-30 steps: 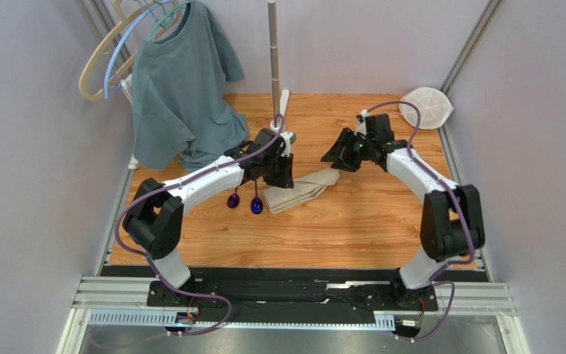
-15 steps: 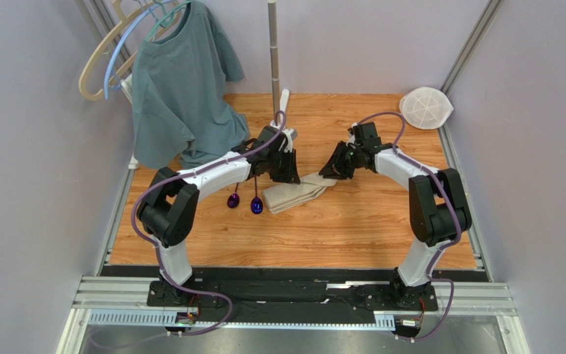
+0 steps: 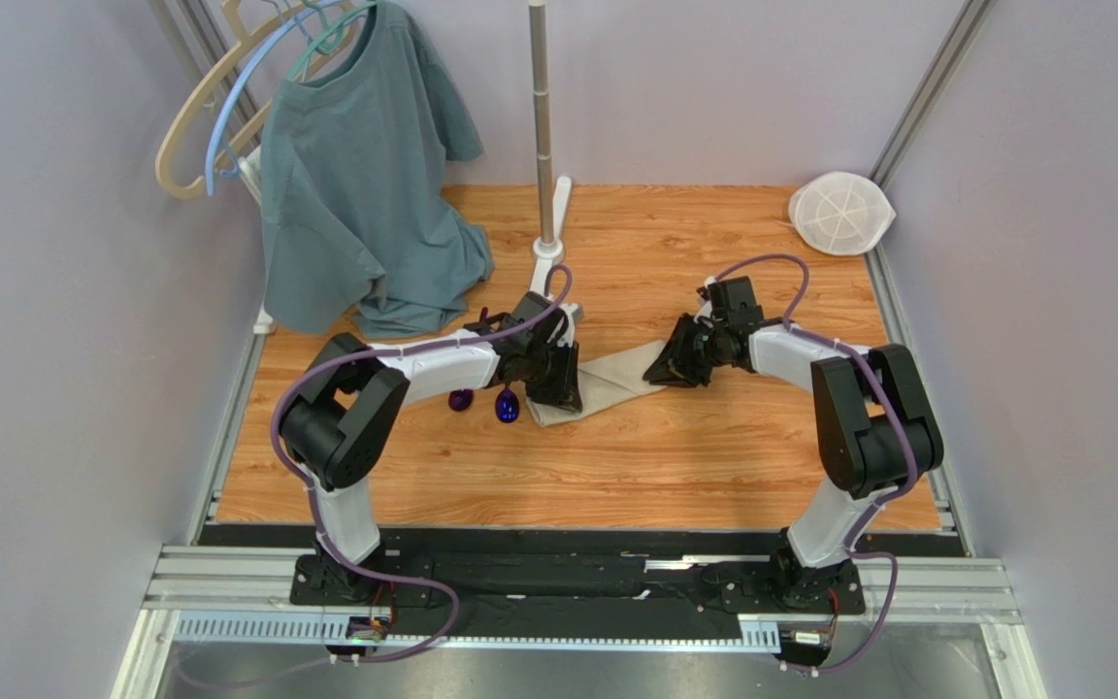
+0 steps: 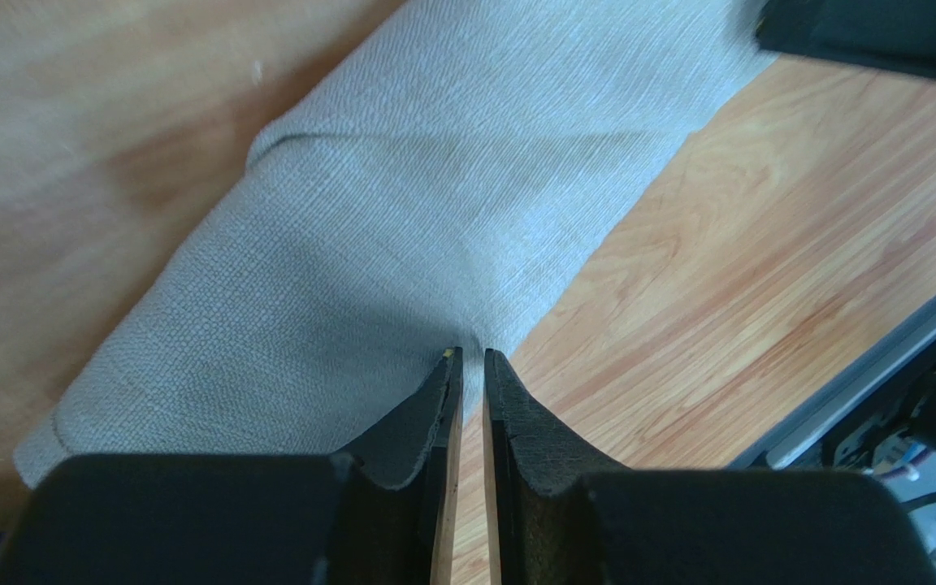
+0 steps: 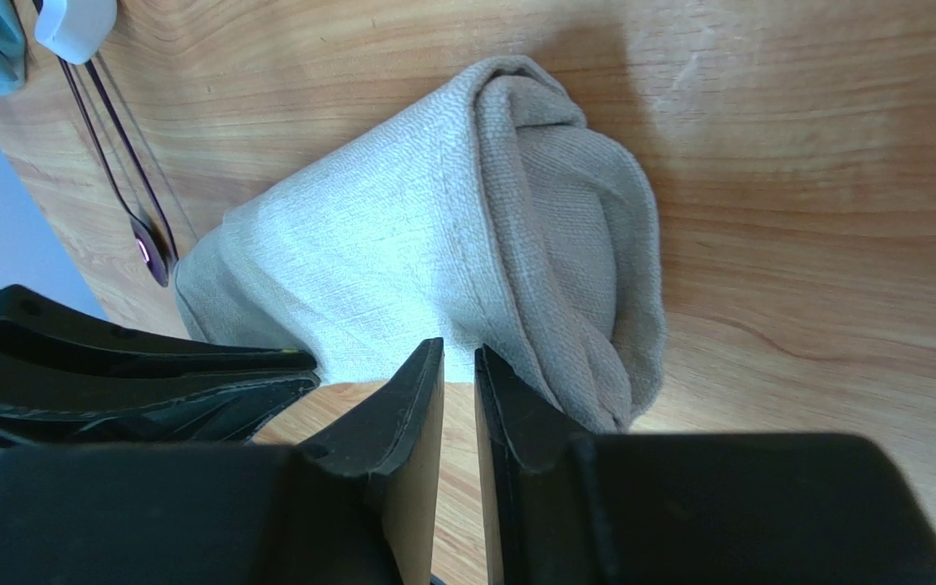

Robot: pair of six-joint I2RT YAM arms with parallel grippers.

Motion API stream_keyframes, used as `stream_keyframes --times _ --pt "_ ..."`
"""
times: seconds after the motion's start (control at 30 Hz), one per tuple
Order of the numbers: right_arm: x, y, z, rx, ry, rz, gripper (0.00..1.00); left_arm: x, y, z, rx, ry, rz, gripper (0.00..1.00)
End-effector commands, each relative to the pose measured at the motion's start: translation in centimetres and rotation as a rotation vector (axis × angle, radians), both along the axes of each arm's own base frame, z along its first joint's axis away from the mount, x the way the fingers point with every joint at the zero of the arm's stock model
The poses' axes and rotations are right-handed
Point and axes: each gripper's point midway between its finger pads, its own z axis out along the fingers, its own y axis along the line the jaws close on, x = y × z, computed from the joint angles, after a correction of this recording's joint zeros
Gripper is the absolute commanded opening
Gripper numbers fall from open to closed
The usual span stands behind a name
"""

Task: Fold the napkin into a case and place the utensils inside
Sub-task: Rotate the smaller rectangle-folded napkin at the center of the board.

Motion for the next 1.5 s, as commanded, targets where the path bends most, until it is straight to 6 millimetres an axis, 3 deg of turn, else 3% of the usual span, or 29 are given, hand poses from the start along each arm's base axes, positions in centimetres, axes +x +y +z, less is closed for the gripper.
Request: stream_keyframes --times 0.0,0.07,0.3,0.37,0.43,0.6,0.77,0.87,1.03,1.17,1.3,1.43,1.47 --pt "1.5 -1.2 1.3 -0.001 -0.146 0.023 0.21 -0.6 0.1 0.2 -0.013 -0.036 -0.003 0.19" --pt "1.5 -1.0 1.5 0.021 -0.152 0.042 0.21 -0.5 0.1 0.8 -0.026 -0.059 -0.004 0.19" --pt "1.8 0.0 6.0 0.086 -0.231 0.084 0.22 -0.4 0.1 4.9 -0.081 -0.121 0.005 0.19" --pt "2.0 -0.1 6.1 0.073 -0.239 0.080 0.23 -0.4 0.7 4.9 -0.068 -0.107 0.026 0.19" --pt "2.0 -0.2 5.4 0.066 -0.220 0.081 0.23 -0.5 1.2 4.4 -0.062 -0.082 0.042 0.19" --pt "1.9 -1.5 1.2 0.006 -0.173 0.044 0.21 -0.8 4.3 0.5 0.068 -0.036 0.126 0.17" --pt "0.8 -2.6 -2.5 -0.026 -0.092 0.002 0.17 -1.3 5.8 -3.1 0.171 0.016 0.133 0.15" --pt "0.5 -2.6 -1.7 -0.023 -0.104 0.001 0.16 -0.9 6.0 -3.3 0.200 -0.026 0.117 0.12" --pt "1.3 -2.2 3.6 0.011 -0.191 -0.011 0.16 1.3 4.9 0.3 0.192 -0.139 0.085 0.13" --pt "3.4 -1.2 7.2 0.068 -0.258 -0.003 0.16 1.5 4.5 3.5 0.131 -0.183 0.109 0.14" --pt "4.4 -0.9 6.1 0.077 -0.230 -0.013 0.16 1.4 5.1 4.3 0.099 -0.155 0.163 0.16" --pt "4.6 -0.6 3.4 0.098 -0.185 -0.023 0.15 2.2 6.4 2.0 0.130 -0.080 0.203 0.16" --pt "4.5 -0.9 2.4 0.082 -0.172 -0.036 0.15 2.1 6.3 0.5 0.152 -0.050 0.192 0.16"
